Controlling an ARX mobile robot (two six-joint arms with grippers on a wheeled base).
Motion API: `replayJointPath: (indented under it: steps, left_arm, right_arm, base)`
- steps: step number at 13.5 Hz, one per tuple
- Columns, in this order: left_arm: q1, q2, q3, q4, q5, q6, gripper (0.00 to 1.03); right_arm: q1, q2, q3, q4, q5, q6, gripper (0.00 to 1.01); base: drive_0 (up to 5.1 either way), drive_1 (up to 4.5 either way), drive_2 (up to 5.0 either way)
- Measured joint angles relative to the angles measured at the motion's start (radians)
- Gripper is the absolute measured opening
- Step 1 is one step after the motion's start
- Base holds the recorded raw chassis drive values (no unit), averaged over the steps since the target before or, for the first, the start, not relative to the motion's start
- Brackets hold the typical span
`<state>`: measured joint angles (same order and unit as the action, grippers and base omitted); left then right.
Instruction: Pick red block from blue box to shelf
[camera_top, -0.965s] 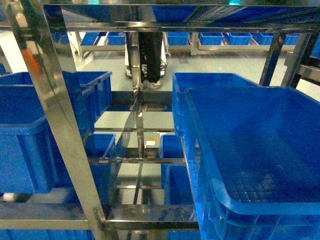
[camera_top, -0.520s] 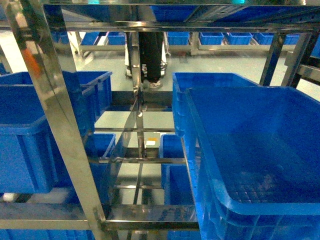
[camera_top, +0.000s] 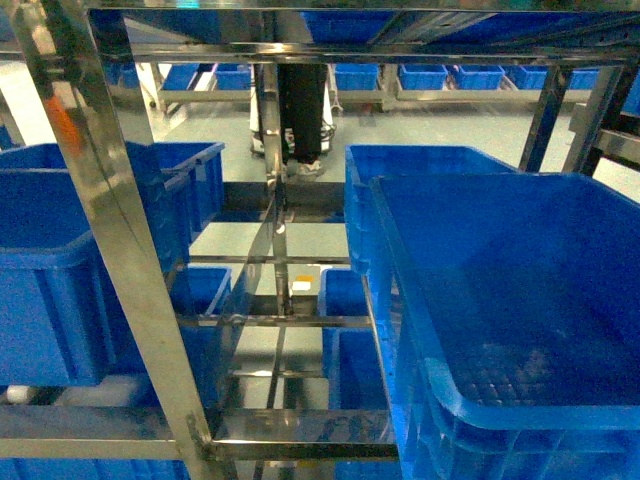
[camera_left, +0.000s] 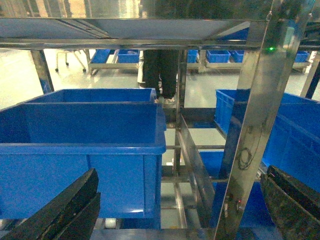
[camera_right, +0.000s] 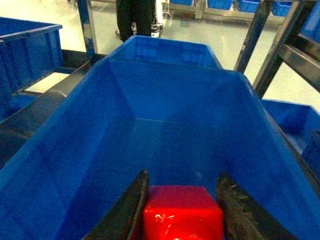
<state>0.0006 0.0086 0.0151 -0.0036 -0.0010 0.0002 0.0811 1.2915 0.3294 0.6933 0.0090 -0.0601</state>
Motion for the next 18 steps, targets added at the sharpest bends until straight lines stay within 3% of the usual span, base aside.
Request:
replayJointPath:
  steps: [2,3,4,5,6,9,10,11,12,18]
  left_arm:
    - [0.000,0.000,0.000,0.000,0.000,0.000,0.98]
    - [0.000,0.000,0.000,0.000,0.000,0.000,0.98]
    - [0.000,0.000,0.000,0.000,0.000,0.000,0.98]
    - [0.000,0.000,0.000,0.000,0.000,0.000,0.98]
    - [0.000,0.000,0.000,0.000,0.000,0.000,0.98]
    - [0.000,0.000,0.000,0.000,0.000,0.000,0.98]
    - [0.000,0.000,0.000,0.000,0.000,0.000,0.98]
    - [0.000,0.000,0.000,0.000,0.000,0.000,0.98]
    - [0.000,0.000,0.000,0.000,0.000,0.000,0.98]
    - [0.000,0.000,0.000,0.000,0.000,0.000,0.98]
  right_arm:
    - [0.049,0.094,-0.009,0.035,0.066,0.015,0.67]
    - [0.106,-0.110,-0.112,-0.029,0.071,0.019,0.85]
    - [0.171,-0.286,-0.232,0.121,0.173,0.040,0.82]
    - [0.148,-0.388,-0.286,0.155,0.201,0.043,0.67]
    - [0.112,-0.445,-0.300,0.100,0.195,0.044,0.55]
    - [0.040,-0.662,-0.317,-0.082,0.115,0.045,0.07]
    - [0.019,-0.718,-0.317,-0.135,0.093,0.045,0.02]
    - [-0.073,-0.783,-0.318,-0.193,0.005,0.045,0.02]
    - [-0.087,-0.838,-0.318,-0.240,-0.006,0.045,0.02]
    - [-0.081,-1.016,-0.318,-0.417,-0.006,0.045,0.02]
  base:
    - [0.0,0.00,0.0]
    - [0.0,0.00,0.0]
    - [0.0,0.00,0.0]
    - [0.0,0.00,0.0]
    - [0.0,0.00,0.0]
    - [0.0,0.00,0.0]
    - [0.0,0.00,0.0]
    - [0.0,0.00,0.0]
    - [0.0,0.00,0.0]
    - [0.0,0.00,0.0]
